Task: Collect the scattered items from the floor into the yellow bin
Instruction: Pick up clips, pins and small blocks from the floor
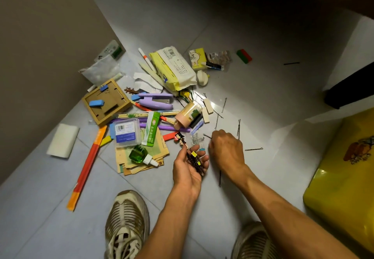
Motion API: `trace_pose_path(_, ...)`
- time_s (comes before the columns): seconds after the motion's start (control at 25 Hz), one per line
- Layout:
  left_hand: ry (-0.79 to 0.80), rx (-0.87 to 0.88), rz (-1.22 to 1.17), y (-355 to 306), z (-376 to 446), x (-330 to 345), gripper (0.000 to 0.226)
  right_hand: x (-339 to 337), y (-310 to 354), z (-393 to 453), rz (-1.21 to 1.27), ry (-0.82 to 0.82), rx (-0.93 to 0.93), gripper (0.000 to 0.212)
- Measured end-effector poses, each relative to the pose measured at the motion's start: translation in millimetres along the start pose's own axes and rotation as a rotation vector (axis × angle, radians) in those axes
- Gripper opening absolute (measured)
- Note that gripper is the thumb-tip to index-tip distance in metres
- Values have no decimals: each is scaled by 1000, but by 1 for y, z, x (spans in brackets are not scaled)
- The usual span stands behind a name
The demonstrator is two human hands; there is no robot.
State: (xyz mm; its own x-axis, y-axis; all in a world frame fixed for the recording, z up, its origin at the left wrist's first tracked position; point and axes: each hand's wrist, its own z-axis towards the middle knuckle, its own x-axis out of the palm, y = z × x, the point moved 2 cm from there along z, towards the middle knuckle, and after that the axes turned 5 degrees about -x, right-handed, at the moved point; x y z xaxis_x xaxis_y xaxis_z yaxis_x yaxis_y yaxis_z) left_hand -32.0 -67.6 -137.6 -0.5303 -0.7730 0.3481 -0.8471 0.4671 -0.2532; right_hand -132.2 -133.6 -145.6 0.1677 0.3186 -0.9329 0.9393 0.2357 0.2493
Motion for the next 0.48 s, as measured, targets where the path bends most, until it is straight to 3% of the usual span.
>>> trace_pose_path(0.08, -5, -2, 10, 2, 1, -1, 40, -6, -7, 1, 139, 9, 103, 14)
trace_pose_path(0.16, 12, -15, 6, 7, 1, 5, 38, -14, -8, -14, 469, 31, 187, 11)
trace_pose_path(0.24, 33, -7, -29, 12, 1, 13, 39, -20, -8, -40, 632, 18, 136, 14)
trace_pose_path(0.36, 23, 10, -19, 17, 0, 20, 39, -23, -54, -63, 333, -136, 211, 21)
trace_pose_path(0.48, 9, 11, 13, 18, -3, 22, 41, -18, -90, -60, 89, -72, 299, 20)
